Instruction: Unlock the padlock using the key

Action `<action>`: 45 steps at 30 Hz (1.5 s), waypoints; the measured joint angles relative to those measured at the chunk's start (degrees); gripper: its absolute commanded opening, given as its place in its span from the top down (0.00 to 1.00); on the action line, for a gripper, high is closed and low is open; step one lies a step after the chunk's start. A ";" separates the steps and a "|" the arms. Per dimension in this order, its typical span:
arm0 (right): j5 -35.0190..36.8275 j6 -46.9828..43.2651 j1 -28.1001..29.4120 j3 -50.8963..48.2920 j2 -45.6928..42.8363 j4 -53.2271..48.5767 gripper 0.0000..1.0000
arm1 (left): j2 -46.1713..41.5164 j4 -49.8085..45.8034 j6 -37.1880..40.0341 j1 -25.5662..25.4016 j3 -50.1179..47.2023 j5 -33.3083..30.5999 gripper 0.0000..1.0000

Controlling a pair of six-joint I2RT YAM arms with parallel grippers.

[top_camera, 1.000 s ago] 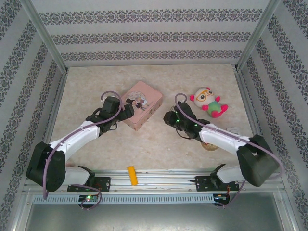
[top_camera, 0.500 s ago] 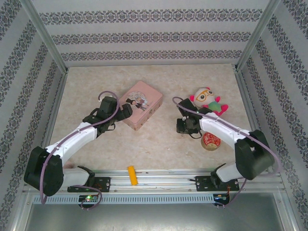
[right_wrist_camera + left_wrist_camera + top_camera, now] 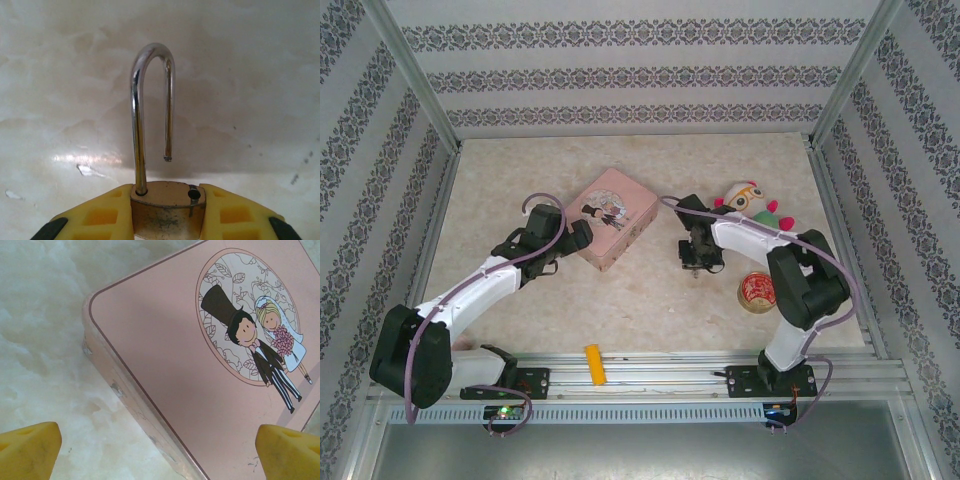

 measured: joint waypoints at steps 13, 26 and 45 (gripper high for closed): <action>1.62 1.66 2.64 4.04 5.60 -0.92 0.64 | 0.00 0.02 -0.07 0.13 -0.31 0.59 0.01; 0.66 3.08 4.50 4.57 4.96 -0.96 0.37 | 0.00 0.00 -0.09 0.15 -0.33 0.59 0.01; -3.78 -6.82 -2.86 27.61 3.26 2.49 0.31 | -1.77 -0.28 -2.23 0.57 -0.31 5.03 0.01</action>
